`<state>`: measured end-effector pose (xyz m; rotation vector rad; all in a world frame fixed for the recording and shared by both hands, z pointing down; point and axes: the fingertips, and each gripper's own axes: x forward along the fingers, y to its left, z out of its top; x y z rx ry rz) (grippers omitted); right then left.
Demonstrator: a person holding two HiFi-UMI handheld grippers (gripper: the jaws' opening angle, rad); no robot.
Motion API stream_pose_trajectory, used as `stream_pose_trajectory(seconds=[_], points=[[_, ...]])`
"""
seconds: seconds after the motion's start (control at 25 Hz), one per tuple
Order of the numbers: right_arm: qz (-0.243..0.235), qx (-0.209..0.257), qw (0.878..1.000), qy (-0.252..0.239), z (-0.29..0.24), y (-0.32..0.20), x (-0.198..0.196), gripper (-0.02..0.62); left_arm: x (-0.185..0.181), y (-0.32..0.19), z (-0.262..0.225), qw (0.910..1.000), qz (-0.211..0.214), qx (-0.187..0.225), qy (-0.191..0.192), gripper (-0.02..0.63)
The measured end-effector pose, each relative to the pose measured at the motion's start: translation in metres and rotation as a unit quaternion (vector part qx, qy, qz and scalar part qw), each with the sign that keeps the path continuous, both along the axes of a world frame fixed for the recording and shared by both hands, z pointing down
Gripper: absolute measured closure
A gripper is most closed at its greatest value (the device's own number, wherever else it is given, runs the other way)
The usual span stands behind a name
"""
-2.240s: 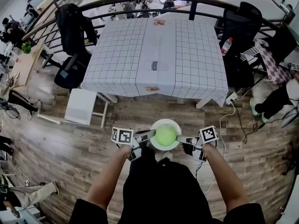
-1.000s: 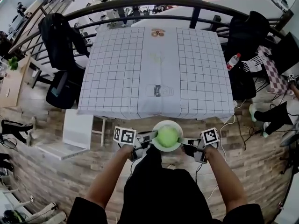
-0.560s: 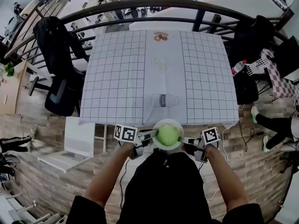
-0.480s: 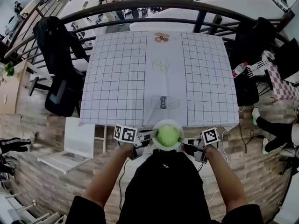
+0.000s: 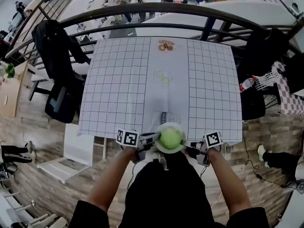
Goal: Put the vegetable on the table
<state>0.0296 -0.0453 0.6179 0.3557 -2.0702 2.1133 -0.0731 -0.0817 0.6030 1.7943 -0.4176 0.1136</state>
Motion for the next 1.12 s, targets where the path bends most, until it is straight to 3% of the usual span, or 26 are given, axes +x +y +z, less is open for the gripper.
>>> stream_pose_trajectory(seconds=[0.6,0.88,1.12], points=[[-0.022,-0.016,0.999,-0.027,0.030,-0.084,0.014,0.592,0.017,-0.073,0.037,0.9992,-0.037,-0.011,0.006,0.586],[-0.015,-0.013,1.000,-0.005,0.078,-0.109,0.005,0.592,0.007,-0.100,0.089,0.9978,-0.056,-0.030,0.019,0.591],[-0.018,-0.032,0.999,-0.002,0.097,-0.119,0.009,0.591,0.011,-0.109,0.108,0.9976,-0.063,-0.029,0.003,0.589]])
